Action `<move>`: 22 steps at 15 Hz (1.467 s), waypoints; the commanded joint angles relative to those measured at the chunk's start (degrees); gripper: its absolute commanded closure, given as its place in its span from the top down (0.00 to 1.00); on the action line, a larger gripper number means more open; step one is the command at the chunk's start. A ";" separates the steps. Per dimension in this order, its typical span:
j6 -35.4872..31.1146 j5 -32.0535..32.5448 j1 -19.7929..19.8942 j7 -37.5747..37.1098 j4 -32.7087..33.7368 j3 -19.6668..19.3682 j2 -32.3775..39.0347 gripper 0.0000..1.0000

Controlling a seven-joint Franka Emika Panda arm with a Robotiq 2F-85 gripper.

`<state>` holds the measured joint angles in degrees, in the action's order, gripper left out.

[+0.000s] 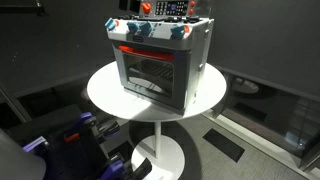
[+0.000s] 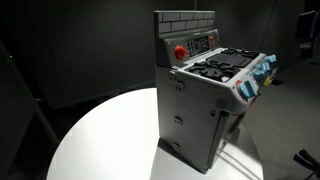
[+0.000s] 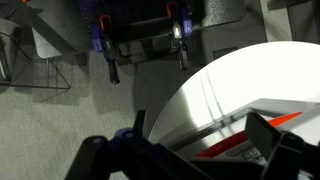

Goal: Press the top button on the right side of the stove

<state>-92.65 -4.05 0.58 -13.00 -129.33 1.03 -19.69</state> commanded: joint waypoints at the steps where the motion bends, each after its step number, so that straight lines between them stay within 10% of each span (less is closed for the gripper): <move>1: 0.09 -0.07 0.31 0.09 0.11 0.26 0.01 1.00; 22: -22.81 6.12 0.26 -4.49 17.38 0.66 15.98 1.00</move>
<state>-114.19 0.21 0.74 -15.02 -116.81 1.29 -7.95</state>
